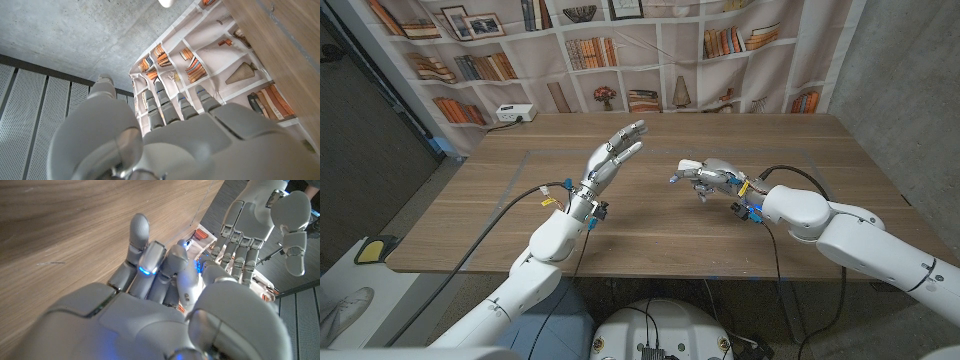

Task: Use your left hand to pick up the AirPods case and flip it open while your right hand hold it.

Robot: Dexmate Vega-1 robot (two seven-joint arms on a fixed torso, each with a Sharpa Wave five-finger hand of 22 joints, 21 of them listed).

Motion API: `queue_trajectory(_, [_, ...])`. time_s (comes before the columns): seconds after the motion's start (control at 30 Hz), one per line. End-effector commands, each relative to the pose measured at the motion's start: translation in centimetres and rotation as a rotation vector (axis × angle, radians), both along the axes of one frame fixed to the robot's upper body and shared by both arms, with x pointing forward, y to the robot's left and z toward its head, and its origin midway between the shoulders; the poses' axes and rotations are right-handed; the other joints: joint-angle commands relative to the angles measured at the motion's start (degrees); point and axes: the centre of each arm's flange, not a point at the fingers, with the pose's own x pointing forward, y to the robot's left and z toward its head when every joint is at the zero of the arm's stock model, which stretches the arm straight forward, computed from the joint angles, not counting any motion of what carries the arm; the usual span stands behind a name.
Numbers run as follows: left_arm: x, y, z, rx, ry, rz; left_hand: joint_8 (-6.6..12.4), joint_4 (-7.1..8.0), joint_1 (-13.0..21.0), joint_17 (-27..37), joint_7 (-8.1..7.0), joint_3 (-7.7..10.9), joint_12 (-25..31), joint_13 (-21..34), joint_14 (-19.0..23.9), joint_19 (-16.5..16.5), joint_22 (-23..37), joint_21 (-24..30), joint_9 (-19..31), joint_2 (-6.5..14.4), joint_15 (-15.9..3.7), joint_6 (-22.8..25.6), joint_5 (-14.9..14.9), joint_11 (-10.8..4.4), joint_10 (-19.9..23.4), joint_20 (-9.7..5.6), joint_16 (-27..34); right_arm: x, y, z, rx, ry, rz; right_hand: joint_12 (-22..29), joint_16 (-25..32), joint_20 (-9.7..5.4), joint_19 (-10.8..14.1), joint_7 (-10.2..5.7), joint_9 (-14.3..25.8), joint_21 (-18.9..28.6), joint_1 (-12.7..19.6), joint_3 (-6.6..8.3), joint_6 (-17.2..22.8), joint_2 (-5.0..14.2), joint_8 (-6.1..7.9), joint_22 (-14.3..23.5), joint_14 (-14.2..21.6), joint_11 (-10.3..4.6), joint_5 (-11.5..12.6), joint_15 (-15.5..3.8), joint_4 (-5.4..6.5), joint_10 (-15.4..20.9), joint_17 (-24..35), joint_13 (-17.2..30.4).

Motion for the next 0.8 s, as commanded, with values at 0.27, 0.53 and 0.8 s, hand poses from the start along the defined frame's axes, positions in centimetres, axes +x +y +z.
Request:
queue_trajectory(0.27, [-1.3,1.7,1.8,0.085,-0.103,0.242,-0.04,-1.95,2.4,-0.2,-0.35,2.48,1.0,-0.2,2.0,1.2,0.1,0.9,0.1,2.2,-0.55,2.2,0.7,-0.88,1.7,0.03,0.8,-0.3,0.3,0.4,-0.082,-0.016,-0.032,0.1,0.0,-5.31,-0.2,2.37,0.4,0.2,7.4,-0.20,2.6,7.29,-0.01,0.1,-0.2,-0.47,0.4,-0.11,0.03,-0.3,0.1,-0.3])
queue_trajectory(0.53, [-1.3,1.7,1.5,0.123,-0.119,0.297,-0.23,-2.18,1.8,-0.2,-0.89,1.91,1.2,-0.2,2.4,1.6,0.0,1.0,0.1,1.1,-1.07,2.7,0.2,-1.29,2.1,-0.29,0.8,-0.2,0.3,0.5,-0.087,-0.014,-0.028,0.4,0.0,-5.29,-0.3,2.20,0.5,0.2,7.5,-0.29,2.5,7.29,-0.05,0.3,-0.3,-0.34,0.4,-0.11,0.09,-0.3,0.1,-0.1])
queue_trajectory(0.8, [-1.7,1.7,1.7,0.151,-0.148,0.352,-0.82,-2.28,1.2,-0.2,-0.74,1.36,1.0,-0.3,2.0,1.6,0.0,0.9,0.2,0.1,-1.01,1.8,-0.3,-1.29,1.7,-0.11,0.6,-0.1,0.4,0.8,-0.096,-0.019,-0.023,1.0,0.0,-5.30,-0.4,2.23,0.7,0.2,7.6,-0.37,2.4,7.31,-0.07,0.1,-0.4,-0.40,0.4,-0.12,0.20,-0.7,0.1,0.7])
